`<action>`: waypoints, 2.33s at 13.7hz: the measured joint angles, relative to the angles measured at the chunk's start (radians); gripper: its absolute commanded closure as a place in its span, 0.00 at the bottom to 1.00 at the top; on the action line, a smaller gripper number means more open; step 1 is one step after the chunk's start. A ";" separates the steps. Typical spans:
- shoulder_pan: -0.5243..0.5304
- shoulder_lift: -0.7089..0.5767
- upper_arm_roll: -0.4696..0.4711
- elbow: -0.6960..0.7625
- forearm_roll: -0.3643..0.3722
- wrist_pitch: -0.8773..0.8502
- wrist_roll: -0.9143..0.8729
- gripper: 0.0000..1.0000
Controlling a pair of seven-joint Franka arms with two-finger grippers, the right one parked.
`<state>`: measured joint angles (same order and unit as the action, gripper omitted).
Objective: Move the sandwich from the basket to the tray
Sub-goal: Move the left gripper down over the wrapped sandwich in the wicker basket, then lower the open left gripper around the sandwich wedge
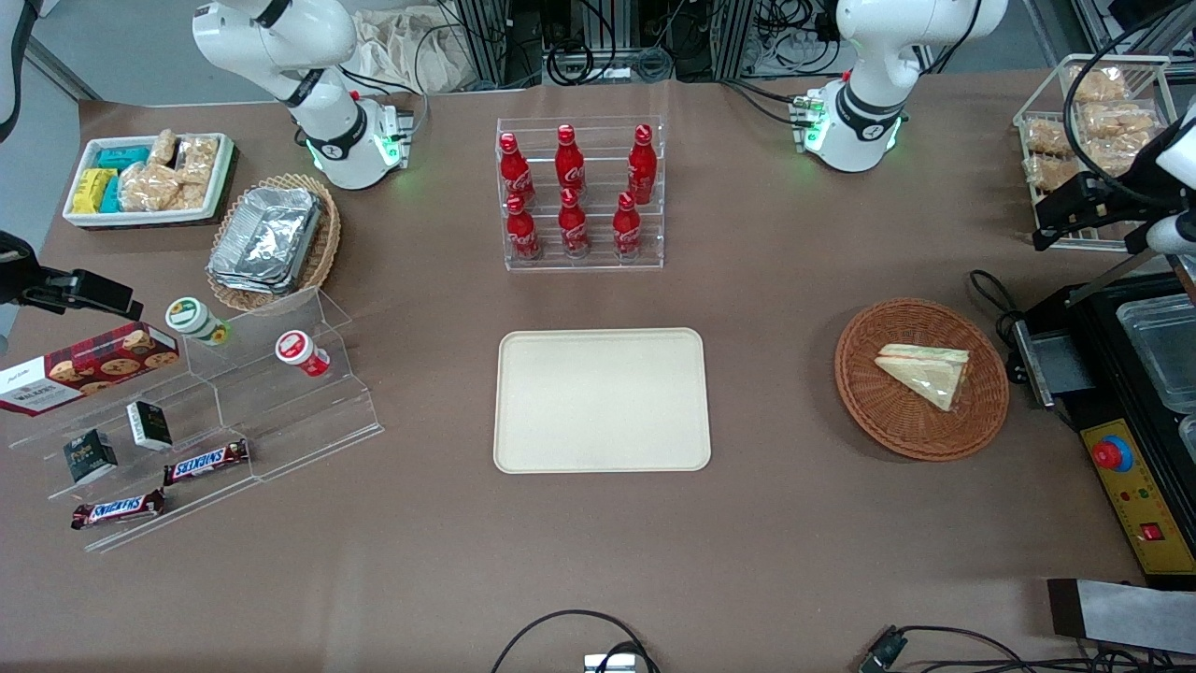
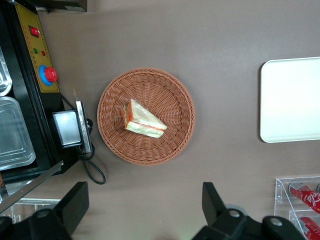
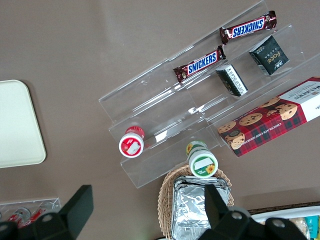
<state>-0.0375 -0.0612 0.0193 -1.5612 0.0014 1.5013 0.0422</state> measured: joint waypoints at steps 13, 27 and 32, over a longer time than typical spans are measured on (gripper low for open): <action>0.002 0.102 0.005 -0.109 0.002 0.130 -0.398 0.00; 0.005 0.077 0.069 -0.605 -0.001 0.717 -0.572 0.00; 0.005 0.084 0.085 -0.632 -0.070 0.753 -0.586 0.00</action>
<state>-0.0324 0.0225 0.1041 -2.1927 -0.0681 2.2547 -0.5439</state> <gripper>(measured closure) 0.000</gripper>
